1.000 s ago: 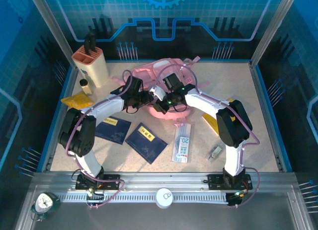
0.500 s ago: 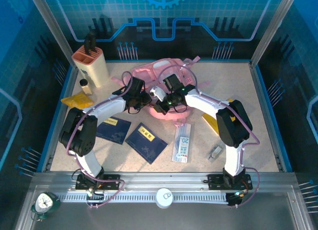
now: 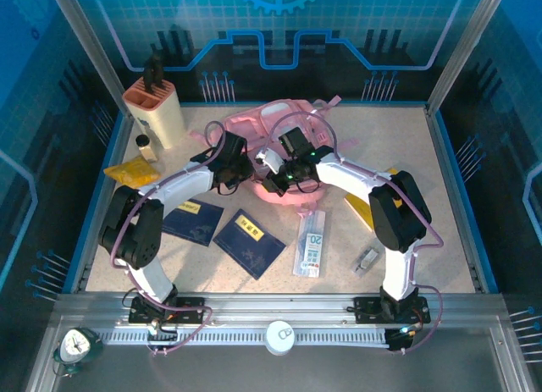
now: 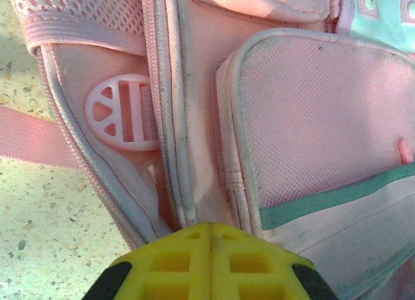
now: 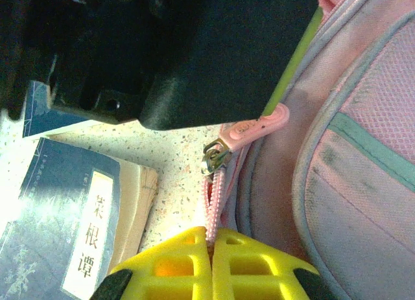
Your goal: Pack the student bag
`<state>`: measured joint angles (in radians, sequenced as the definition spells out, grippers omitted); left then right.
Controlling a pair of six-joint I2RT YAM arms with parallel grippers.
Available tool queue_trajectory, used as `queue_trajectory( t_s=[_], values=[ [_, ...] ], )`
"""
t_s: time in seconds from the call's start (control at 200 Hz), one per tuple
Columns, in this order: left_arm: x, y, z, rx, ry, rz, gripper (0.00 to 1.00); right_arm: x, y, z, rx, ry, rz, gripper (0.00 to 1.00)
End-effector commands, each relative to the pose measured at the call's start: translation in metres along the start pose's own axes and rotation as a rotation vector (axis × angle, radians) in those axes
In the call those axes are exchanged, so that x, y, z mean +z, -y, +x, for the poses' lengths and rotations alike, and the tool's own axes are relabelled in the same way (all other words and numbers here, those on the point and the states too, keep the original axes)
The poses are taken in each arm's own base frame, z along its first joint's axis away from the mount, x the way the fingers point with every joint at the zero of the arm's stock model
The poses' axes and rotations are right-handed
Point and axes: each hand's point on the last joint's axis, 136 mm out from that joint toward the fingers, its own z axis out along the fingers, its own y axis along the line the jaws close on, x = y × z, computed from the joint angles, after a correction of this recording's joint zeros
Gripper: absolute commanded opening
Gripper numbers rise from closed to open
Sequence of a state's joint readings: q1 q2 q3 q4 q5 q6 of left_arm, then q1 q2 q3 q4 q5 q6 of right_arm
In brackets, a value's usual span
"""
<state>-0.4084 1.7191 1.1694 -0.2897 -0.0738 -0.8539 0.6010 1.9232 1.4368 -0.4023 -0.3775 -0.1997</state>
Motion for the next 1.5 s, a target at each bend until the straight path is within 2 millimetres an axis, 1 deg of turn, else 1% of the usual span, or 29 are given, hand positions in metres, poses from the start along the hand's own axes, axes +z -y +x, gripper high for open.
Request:
queue_trajectory(
  t_s=[0.0,0.1,0.14,0.21,0.28,0.4,0.53,0.62,0.74,0.785,0.876,1.011,1.106,1.231,1.301,1.496],
  values=[
    [-0.013,0.013,0.001,0.060,-0.003,0.064,0.17,-0.019,-0.010,-0.021,-0.037,0.076,-0.012,0.00],
    [-0.013,0.020,0.001,0.129,-0.052,0.114,0.29,-0.021,-0.013,-0.022,-0.051,0.089,-0.014,0.00],
    [-0.013,0.019,0.000,0.156,-0.058,0.120,0.35,-0.021,-0.013,-0.021,-0.060,0.090,-0.014,0.00],
    [-0.015,0.021,-0.002,0.208,-0.078,0.160,0.41,-0.023,-0.012,-0.020,-0.071,0.088,-0.003,0.00],
    [-0.014,0.025,0.001,0.257,-0.116,0.223,0.49,-0.025,-0.013,-0.020,-0.084,0.090,0.005,0.00],
    [-0.007,0.027,0.004,0.269,-0.176,0.252,0.52,-0.031,-0.015,-0.022,-0.126,0.122,0.010,0.00],
    [-0.008,0.049,0.014,0.254,-0.231,0.374,0.57,-0.035,-0.015,-0.019,-0.179,0.139,0.024,0.00],
    [-0.007,0.055,0.012,0.278,-0.214,0.385,0.61,-0.038,-0.013,-0.017,-0.212,0.141,0.034,0.00],
    [-0.004,0.067,0.015,0.347,-0.231,0.448,0.66,-0.041,-0.013,-0.015,-0.255,0.142,0.050,0.00],
    [-0.003,0.070,0.018,0.373,-0.258,0.464,0.67,-0.042,-0.013,-0.014,-0.265,0.145,0.052,0.00],
    [-0.008,0.077,0.022,0.420,-0.271,0.513,0.68,-0.043,-0.013,-0.014,-0.280,0.149,0.058,0.00],
    [-0.018,0.078,0.032,0.467,-0.295,0.557,0.67,-0.044,-0.011,-0.015,-0.285,0.160,0.063,0.00],
    [-0.017,0.074,0.040,0.460,-0.329,0.567,0.67,-0.045,-0.011,-0.016,-0.288,0.169,0.061,0.00],
    [-0.021,0.077,0.054,0.479,-0.372,0.609,0.66,-0.048,-0.011,-0.020,-0.295,0.186,0.060,0.00],
    [-0.023,0.074,0.060,0.501,-0.383,0.600,0.63,-0.048,-0.010,-0.020,-0.296,0.188,0.066,0.00],
    [-0.033,0.065,0.061,0.507,-0.355,0.563,0.57,-0.051,-0.004,-0.020,-0.281,0.198,0.069,0.00]
  ],
)
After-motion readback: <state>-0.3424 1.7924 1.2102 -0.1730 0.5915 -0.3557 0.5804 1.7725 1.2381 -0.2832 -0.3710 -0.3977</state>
